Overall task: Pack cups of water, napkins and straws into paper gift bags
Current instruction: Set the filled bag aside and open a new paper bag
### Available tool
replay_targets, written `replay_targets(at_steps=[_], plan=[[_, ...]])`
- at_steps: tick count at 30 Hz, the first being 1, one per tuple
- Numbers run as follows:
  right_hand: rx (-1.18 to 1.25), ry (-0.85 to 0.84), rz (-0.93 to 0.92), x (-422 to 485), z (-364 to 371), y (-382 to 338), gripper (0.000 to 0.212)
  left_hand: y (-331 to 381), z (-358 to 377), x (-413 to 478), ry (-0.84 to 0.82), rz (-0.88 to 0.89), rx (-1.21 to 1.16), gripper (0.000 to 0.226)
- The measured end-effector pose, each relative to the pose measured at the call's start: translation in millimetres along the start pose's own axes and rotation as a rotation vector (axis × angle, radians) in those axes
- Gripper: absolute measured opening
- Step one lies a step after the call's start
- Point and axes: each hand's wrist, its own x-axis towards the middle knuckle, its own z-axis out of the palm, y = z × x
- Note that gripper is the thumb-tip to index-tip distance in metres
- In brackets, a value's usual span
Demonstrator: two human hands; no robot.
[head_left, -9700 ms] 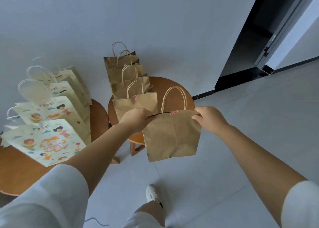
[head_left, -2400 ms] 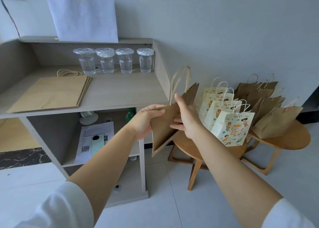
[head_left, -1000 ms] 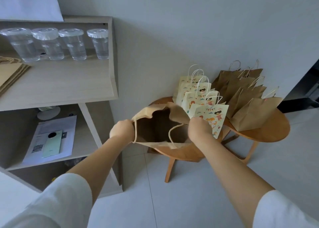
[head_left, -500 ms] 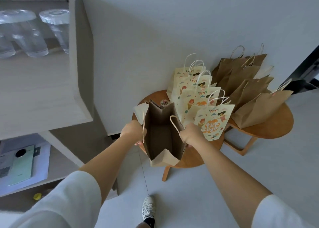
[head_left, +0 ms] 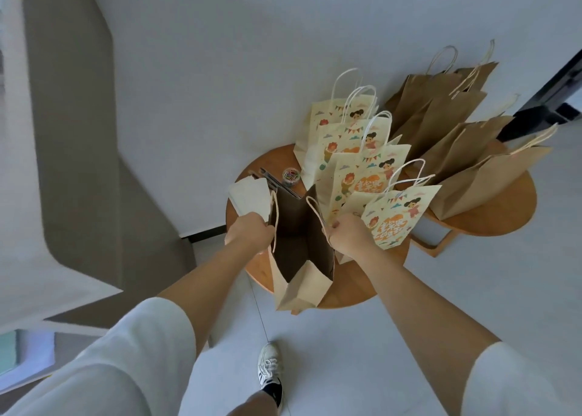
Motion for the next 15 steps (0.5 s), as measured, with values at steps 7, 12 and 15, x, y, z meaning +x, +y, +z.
replay_targets(at_steps=[7, 12, 15], plan=[[0.041, 0.335, -0.374, -55.4, -24.9, -20.1, 0.025, 11.0, -19.3, -48.6, 0.13, 0.085, -0.013, 0.027], [-0.043, 0.408, -0.704, -117.1, -35.2, -42.0, 0.036, 15.6, -52.2, -126.6, 0.315, 0.225, -0.058, 0.03], [-0.063, 0.403, -0.791, -152.4, -38.7, -61.3, 0.039, 8.3, -82.6, -177.3, 0.433, 0.265, -0.106, 0.022]])
